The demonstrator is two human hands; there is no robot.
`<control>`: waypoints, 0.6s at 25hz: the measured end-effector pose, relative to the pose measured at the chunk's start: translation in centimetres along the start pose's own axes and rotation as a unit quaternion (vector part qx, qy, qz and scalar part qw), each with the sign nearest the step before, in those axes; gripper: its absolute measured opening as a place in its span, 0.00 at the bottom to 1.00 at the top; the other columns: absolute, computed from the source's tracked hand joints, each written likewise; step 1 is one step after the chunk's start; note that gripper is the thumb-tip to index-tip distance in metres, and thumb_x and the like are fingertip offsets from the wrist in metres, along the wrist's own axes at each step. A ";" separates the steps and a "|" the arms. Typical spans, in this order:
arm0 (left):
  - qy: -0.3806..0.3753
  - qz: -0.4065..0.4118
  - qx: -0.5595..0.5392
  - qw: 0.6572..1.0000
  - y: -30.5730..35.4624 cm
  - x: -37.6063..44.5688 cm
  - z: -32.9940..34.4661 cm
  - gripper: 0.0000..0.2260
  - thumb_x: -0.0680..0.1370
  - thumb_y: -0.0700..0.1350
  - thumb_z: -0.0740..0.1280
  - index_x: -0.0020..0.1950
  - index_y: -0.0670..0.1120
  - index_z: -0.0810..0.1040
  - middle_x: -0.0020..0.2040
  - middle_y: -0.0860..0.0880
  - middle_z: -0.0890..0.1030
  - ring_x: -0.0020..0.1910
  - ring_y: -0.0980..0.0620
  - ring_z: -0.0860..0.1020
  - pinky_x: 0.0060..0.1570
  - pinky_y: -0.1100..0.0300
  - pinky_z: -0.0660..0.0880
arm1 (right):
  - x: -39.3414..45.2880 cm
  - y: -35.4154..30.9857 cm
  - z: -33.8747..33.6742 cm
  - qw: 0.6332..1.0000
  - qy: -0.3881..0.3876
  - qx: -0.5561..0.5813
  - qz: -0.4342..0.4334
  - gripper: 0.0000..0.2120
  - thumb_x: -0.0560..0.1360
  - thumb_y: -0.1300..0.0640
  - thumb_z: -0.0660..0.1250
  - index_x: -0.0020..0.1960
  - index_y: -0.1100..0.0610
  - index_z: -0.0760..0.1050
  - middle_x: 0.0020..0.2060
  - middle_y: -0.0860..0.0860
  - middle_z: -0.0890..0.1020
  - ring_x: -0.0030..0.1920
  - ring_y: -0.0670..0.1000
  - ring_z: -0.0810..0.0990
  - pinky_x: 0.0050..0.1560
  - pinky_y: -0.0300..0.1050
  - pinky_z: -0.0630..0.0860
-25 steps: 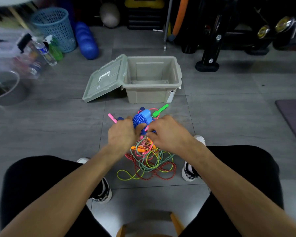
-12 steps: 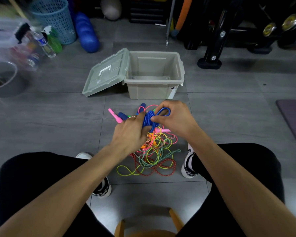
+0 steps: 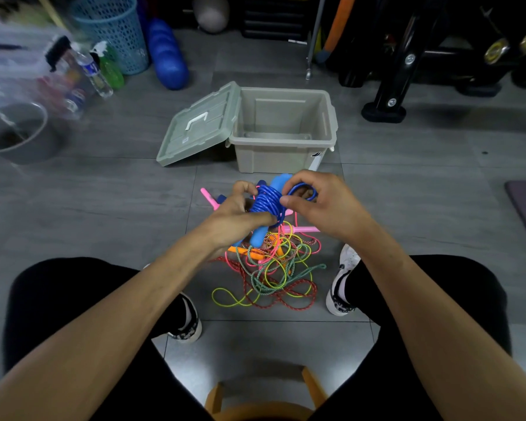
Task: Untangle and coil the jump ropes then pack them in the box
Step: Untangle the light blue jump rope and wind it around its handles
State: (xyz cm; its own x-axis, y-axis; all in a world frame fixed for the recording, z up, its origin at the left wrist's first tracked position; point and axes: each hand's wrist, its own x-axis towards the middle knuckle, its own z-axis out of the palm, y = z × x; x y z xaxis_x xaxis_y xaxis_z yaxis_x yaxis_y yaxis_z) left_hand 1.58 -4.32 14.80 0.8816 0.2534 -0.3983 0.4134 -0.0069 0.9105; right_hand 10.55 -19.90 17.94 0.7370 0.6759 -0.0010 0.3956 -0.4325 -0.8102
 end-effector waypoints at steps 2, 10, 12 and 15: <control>0.027 -0.001 0.033 0.999 0.3 0.0 0.1 0.32 0.67 0.38 0.74 0.62 0.55 0.61 0.50 0.41 0.79 0.34 0.47 0.80 0.31 0.54 0.78 | -0.2 -0.1 -0.2 1.000 -0.007 -0.030 0.000 0.03 0.72 0.57 0.71 0.41 0.53 0.78 0.28 0.45 0.77 0.29 0.41 0.75 0.34 0.31 0.69; 0.081 0.010 0.233 0.969 0.1 0.6 0.3 0.35 0.70 0.33 0.70 0.70 0.50 0.57 0.48 0.46 0.78 0.32 0.53 0.77 0.25 0.64 0.70 | -0.4 -0.3 0.9 0.997 -0.033 -0.072 0.026 0.03 0.73 0.59 0.70 0.41 0.56 0.77 0.31 0.46 0.79 0.28 0.37 0.77 0.28 0.26 0.67; 0.116 0.033 0.276 0.953 -0.2 0.9 0.2 0.33 0.70 0.34 0.69 0.70 0.49 0.57 0.48 0.49 0.76 0.33 0.57 0.75 0.24 0.69 0.65 | -0.6 -0.5 1.2 0.996 -0.032 -0.080 0.014 0.04 0.73 0.59 0.70 0.40 0.56 0.77 0.32 0.49 0.80 0.30 0.41 0.78 0.29 0.30 0.68; 0.167 0.017 0.242 0.956 -0.2 1.7 -0.3 0.26 0.71 0.36 0.70 0.63 0.48 0.60 0.49 0.47 0.77 0.34 0.56 0.75 0.27 0.63 0.67 | -0.9 -1.1 1.6 0.992 -0.032 -0.120 -0.016 0.04 0.72 0.57 0.70 0.40 0.56 0.78 0.35 0.52 0.81 0.35 0.49 0.78 0.35 0.40 0.71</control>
State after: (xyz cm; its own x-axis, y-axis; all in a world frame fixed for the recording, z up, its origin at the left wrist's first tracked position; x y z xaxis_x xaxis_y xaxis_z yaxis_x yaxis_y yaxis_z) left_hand 2.94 -3.61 13.98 0.8084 0.5385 -0.2378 0.5135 -0.4475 0.7321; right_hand 8.53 -19.09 17.85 0.6890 0.7244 -0.0209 0.5424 -0.5347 -0.6480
